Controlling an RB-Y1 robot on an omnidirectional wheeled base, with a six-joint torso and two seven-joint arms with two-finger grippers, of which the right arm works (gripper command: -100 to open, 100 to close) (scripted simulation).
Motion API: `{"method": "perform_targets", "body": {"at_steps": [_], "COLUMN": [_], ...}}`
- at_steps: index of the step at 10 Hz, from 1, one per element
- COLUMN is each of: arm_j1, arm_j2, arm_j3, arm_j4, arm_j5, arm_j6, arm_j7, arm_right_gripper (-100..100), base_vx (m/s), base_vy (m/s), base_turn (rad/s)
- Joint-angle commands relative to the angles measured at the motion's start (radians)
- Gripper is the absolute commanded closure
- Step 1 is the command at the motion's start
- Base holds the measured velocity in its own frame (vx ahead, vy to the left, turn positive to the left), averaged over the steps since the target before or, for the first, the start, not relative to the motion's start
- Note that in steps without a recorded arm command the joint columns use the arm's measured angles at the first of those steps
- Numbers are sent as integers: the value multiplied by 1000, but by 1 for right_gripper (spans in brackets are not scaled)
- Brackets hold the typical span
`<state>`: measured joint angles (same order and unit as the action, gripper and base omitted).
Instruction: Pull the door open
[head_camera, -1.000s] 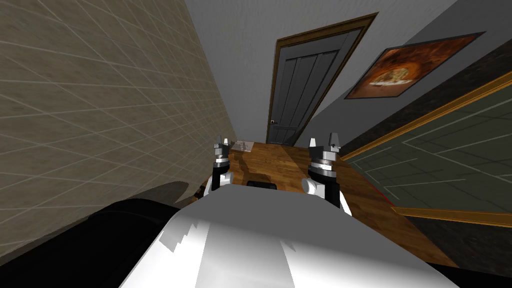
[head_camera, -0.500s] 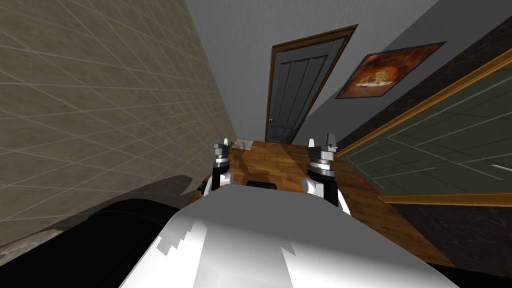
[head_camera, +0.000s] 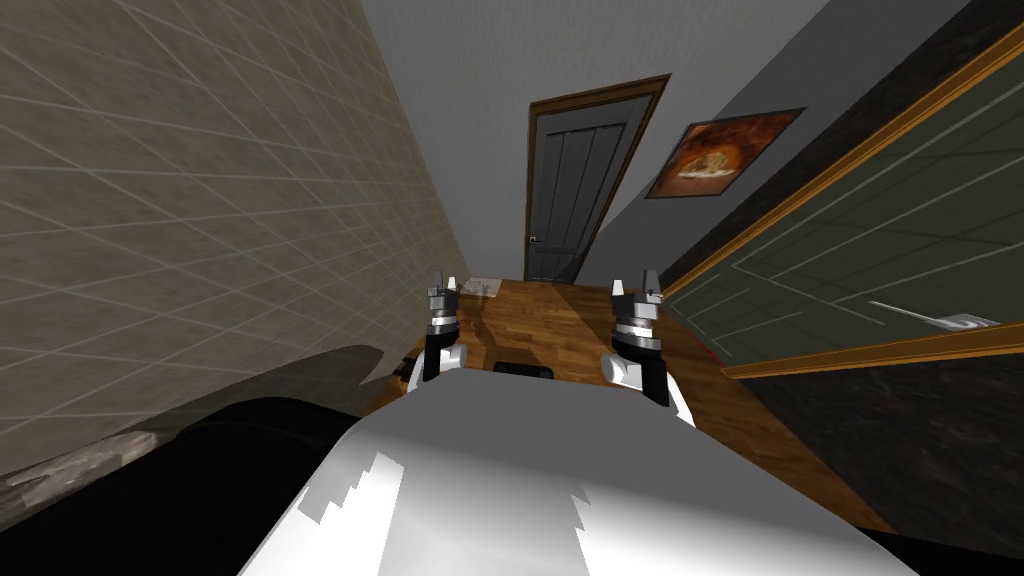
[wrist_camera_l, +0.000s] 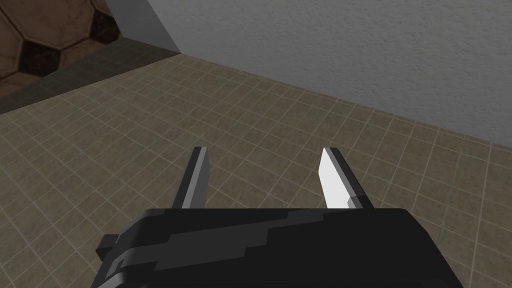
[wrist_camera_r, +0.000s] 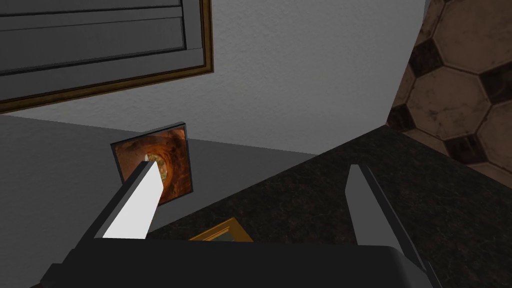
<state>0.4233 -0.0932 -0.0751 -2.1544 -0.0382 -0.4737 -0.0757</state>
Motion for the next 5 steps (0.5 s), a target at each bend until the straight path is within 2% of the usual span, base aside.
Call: {"method": "perform_targets", "body": {"at_steps": [1,3,5], "arm_j1": [-8,-22,-36], "arm_j2": [-7,-14,-21], "arm_j3": [-1,-3,-6], "arm_j4": [24,59,95], "arm_j5": [2,4,6], "arm_j6": [-6,-13,-21], "arm_j7": [1,3,5], "arm_right_gripper": [-100,-100,-100], "base_vx": [-145,-114,-22], "base_vy": [-179,-160,-161], "base_turn": [-109,-115,-130]}}
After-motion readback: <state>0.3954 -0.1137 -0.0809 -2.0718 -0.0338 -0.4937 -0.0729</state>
